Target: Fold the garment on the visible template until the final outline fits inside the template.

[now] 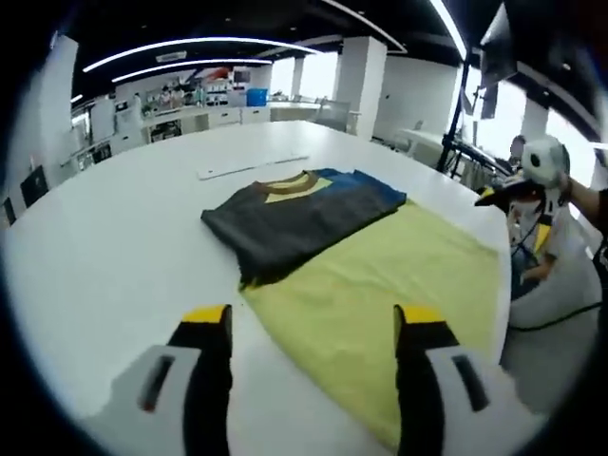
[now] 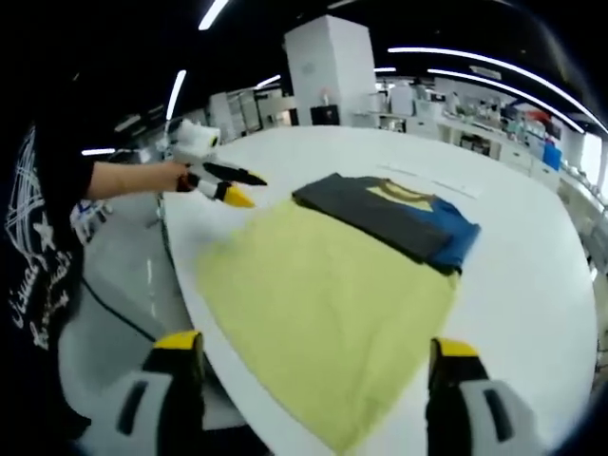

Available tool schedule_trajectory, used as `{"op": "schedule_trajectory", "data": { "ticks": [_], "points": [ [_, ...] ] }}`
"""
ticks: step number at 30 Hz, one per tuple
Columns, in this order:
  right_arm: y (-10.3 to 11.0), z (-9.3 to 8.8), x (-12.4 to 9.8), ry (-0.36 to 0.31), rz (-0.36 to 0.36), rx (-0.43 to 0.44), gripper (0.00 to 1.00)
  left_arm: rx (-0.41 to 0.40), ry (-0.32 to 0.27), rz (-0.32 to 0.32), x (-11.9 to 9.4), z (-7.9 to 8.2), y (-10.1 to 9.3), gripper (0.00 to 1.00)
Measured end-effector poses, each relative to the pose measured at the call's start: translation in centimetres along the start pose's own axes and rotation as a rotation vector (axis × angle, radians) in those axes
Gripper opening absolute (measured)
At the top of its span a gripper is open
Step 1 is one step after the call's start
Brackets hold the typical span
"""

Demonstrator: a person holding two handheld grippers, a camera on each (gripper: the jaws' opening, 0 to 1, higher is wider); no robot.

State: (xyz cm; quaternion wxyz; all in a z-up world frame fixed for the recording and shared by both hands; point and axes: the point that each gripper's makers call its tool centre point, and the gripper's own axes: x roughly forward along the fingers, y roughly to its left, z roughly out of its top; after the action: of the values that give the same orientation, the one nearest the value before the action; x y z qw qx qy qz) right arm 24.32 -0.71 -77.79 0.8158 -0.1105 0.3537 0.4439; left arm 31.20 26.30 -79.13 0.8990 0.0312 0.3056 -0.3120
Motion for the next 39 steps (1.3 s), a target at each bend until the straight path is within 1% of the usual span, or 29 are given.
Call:
{"op": "schedule_trajectory", "data": {
  "ticks": [1,2,3,5,7,9,11,12,15,17,19,21,22,25,27,30,31,35,37,39],
  "points": [
    [0.0,-0.2,0.1,0.006,0.003,-0.006,1.00,0.002,0.013,-0.008,-0.3,-0.5,-0.6,0.72],
    [0.0,-0.4,0.1,0.010,0.007,-0.009,1.00,0.007,0.014,-0.011,-0.5,-0.8,-0.8,0.74],
    [0.0,-0.6,0.2,0.016,0.013,-0.012,1.00,0.015,0.023,-0.030,-0.8,-1.2,-1.5,0.75],
    [0.0,-0.9,0.3,0.021,0.025,-0.016,1.00,0.008,0.029,-0.044,-1.1,-1.7,-2.1,0.79],
    [0.0,-1.2,0.4,0.033,0.034,-0.019,1.00,0.019,0.037,-0.060,-1.4,-2.1,-3.1,0.81],
    [-0.1,-1.7,0.5,0.044,0.039,-0.024,0.99,0.034,0.051,-0.078,-1.5,-2.4,-3.6,0.83],
    [-0.2,-2.2,0.6,0.052,0.041,-0.037,0.98,0.042,0.049,-0.097,-1.7,-2.7,-4.6,0.86],
    [-0.2,-2.4,0.7,0.057,0.043,-0.043,0.98,0.049,0.051,-0.101,-1.7,-2.8,-4.7,0.88],
    [-0.4,-3.2,0.9,0.072,0.046,-0.053,0.97,0.080,0.078,-0.132,-1.7,-3.4,-6.1,0.92],
    [-0.6,-3.7,1.0,0.088,0.046,-0.055,0.95,0.100,0.084,-0.144,-1.8,-3.7,-6.2,0.93],
    [-0.7,-4.4,1.1,0.112,0.044,-0.074,0.93,0.125,0.096,-0.157,-1.8,-4.0,-7.0,0.94],
    [-0.8,-4.8,1.2,0.122,0.042,-0.111,0.92,0.131,0.101,-0.159,-1.7,-4.3,-7.4,0.94],
    [-0.7,-5.1,1.2,0.129,0.043,-0.121,0.91,0.131,0.113,-0.170,-1.5,-4.7,-7.2,0.94],
    [-0.6,-5.6,1.4,0.138,0.048,-0.153,0.87,0.178,0.153,-0.185,-1.5,-5.8,-7.9,0.93],
    [-0.7,-6.2,1.5,0.153,0.042,-0.156,0.85,0.181,0.172,-0.187,-1.5,-6.5,-8.1,0.91],
    [-0.6,-6.5,1.5,0.150,0.037,-0.159,0.82,0.186,0.191,-0.187,-1.7,-7.4,-8.3,0.89],
    [-0.6,-6.5,1.4,0.145,0.039,-0.155,0.81,0.199,0.200,-0.181,-1.8,-7.7,-8.3,0.88],
    [-0.8,-6.8,1.4,0.140,0.033,-0.158,0.77,0.223,0.205,-0.163,-1.8,-8.1,-8.0,0.83],
    [-1.0,-6.8,1.5,0.134,0.022,-0.156,0.73,0.215,0.218,-0.142,-1.8,-8.4,-7.2,0.77],
    [-1.1,-6.8,1.5,0.126,0.022,-0.152,0.68,0.208,0.213,-0.151,-2.0,-8.3,-7.2,0.72]
  ]
}}
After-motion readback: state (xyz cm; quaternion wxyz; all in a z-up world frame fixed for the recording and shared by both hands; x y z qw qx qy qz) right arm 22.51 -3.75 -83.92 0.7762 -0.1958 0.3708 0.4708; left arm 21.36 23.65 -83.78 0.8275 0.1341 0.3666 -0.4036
